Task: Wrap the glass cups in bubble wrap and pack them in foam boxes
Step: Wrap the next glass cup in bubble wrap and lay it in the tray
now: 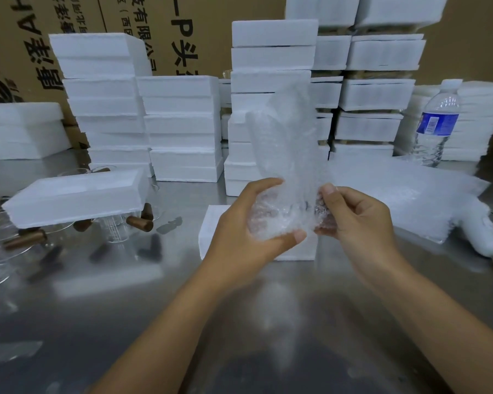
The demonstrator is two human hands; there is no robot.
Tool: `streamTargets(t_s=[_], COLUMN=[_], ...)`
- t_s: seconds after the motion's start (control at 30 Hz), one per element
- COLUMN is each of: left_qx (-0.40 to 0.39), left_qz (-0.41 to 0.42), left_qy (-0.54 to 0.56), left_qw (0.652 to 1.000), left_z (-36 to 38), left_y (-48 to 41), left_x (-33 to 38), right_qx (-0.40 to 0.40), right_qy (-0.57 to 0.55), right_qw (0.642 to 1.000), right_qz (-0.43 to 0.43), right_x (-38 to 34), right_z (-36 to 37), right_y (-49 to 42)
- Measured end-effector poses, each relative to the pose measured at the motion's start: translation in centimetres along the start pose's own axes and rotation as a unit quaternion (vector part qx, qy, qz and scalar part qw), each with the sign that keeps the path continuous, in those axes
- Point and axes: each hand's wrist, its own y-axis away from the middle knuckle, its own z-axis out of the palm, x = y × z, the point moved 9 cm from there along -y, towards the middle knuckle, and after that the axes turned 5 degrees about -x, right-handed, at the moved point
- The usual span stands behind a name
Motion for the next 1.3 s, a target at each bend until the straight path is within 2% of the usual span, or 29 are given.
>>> streamTargets(t_s=[0.1,0.23,0.37,0.5,0.67,0.73,0.9,1.03,1.13,1.3], left_qx=[0.004,0.005,-0.011,-0.029,-0.021,-0.007,0.023,0.008,0.009,0.048], left_qz=[-0.015,-0.028,-0.027,-0.012,0.0,0.0,0.018,0.054,0.073,0.031], left_qy=[0.011,-0.011,-0.023,-0.031,-0.011,-0.01,-0.038,-0.07,-0.084,-0.052], left_qw=[1.0,1.0,0.999,0.999,1.0,1.0,0.999,0.996,0.994,0.997], left_z=[0.0,-0.3,0.1,0.7,0.8,0.5,0.3,0.8,0.7,-0.5], left_y=[0.0,-0.1,0.0,0.0,0.0,0.0,0.0,0.1,0.1,0.0], left_x=[-0.3,-0.3,-0.1,0.2,0.4,0.4,0.7,1.2,1.6,0.8], right_qx=[0.004,0.038,0.053,0.008,-0.045,-0.063,-0.1,-0.106,-0.083,-0.017], right_qy=[0.018,0.133,0.155,0.153,0.236,0.231,0.206,0.231,0.196,0.101], right_qw=[1.0,0.985,0.976,0.972,0.946,0.95,0.969,0.966,0.975,0.983], right_qz=[-0.009,-0.1,-0.143,-0.175,-0.217,-0.2,-0.097,-0.055,-0.07,-0.151], right_x=[-0.2,-2.0,-3.2,-4.1,-4.5,-4.3,-2.6,-1.9,-2.1,-3.7], right_z=[0.0,-0.3,-0.4,0.8,2.7,2.9,2.9,2.7,2.3,0.9], right_y=[0.0,0.4,1.1,1.5,2.2,2.0,1.2,0.8,0.9,1.0])
